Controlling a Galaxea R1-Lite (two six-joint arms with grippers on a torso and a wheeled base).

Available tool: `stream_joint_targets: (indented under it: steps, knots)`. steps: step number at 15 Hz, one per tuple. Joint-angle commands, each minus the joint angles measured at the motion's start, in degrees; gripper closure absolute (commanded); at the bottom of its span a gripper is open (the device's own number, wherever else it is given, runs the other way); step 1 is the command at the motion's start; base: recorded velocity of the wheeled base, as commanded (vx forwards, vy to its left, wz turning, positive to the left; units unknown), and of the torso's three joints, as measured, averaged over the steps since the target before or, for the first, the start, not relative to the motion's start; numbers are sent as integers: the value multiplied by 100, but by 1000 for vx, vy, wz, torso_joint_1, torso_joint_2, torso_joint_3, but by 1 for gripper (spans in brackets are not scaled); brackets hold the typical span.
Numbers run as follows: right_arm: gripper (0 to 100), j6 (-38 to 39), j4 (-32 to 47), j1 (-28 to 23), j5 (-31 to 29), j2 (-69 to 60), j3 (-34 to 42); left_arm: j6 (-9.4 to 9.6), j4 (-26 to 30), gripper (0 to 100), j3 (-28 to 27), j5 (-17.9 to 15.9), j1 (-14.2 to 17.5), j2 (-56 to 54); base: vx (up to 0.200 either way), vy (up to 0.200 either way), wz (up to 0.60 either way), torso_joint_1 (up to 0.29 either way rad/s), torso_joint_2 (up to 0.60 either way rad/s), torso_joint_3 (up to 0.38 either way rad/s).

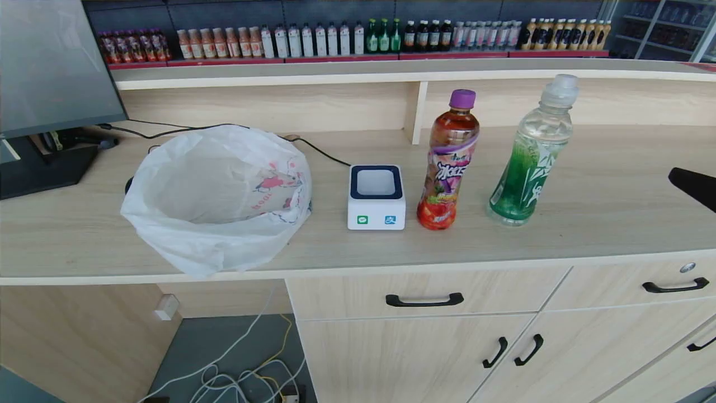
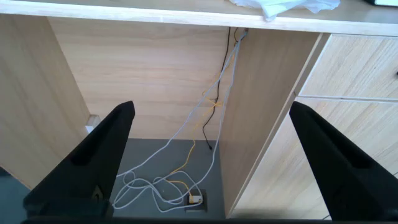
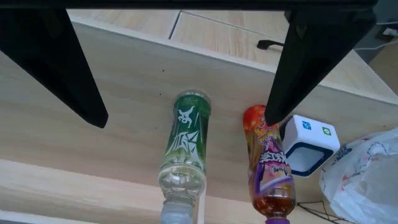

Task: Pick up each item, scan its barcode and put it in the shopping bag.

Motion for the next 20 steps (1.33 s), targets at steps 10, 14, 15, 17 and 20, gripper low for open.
stream_joint_targets:
  steps: [10,14,15,17,20]
  knots:
    - [0,-23,-2896,660,-121,2294,124,8,0,0,-1,-2,0,-2,0,0,0,0,0,0]
    - [0,-76,-4460,1187,-763,3270,98,0,0,0,7,-2,0,-2,0,0,0,0,0,0]
    - [0,47,-4732,1662,-1369,3419,72,0,0,0,-1,-2,0,-2,0,0,0,0,0,0]
    - [0,223,-4706,2154,-1677,3534,-34,0,0,0,-1,-2,0,-2,0,0,0,0,0,0]
    - [0,258,-4697,2145,-1677,3595,72,0,0,0,7,-2,0,-2,0,0,0,0,0,0]
